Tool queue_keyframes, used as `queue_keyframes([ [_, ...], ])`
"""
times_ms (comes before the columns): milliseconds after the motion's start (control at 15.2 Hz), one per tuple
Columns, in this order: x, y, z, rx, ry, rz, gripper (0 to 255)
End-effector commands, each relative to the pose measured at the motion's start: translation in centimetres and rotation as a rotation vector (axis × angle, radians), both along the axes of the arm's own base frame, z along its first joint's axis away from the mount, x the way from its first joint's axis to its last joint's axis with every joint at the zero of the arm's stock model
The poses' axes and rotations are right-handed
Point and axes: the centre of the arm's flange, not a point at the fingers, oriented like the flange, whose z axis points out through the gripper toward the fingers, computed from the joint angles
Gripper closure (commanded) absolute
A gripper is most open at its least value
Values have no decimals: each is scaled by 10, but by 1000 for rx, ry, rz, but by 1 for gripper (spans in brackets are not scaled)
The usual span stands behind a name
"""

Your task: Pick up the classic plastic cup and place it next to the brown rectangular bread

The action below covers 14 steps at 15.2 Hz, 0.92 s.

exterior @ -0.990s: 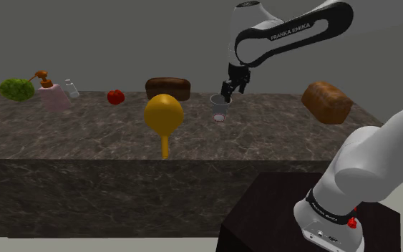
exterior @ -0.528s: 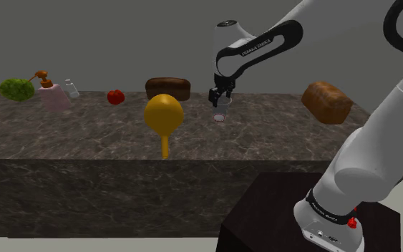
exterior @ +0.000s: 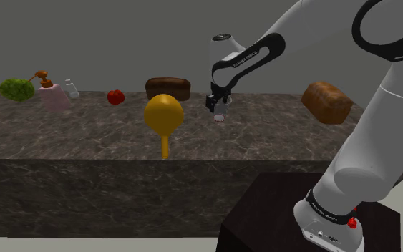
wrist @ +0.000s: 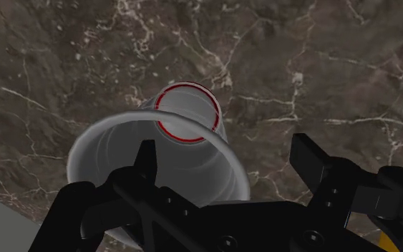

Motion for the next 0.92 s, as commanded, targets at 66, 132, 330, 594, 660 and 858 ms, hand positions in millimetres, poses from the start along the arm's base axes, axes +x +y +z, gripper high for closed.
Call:
queue_keyframes([
  [66, 1, -2, -9, 0, -1, 0, 0],
  [132, 1, -2, -9, 0, -1, 0, 0],
  [330, 1, -2, -9, 0, -1, 0, 0],
  [594, 1, -2, -9, 0, 0, 0, 255],
  [660, 1, -2, -9, 0, 0, 0, 255],
  [858, 1, -2, -9, 0, 0, 0, 255],
])
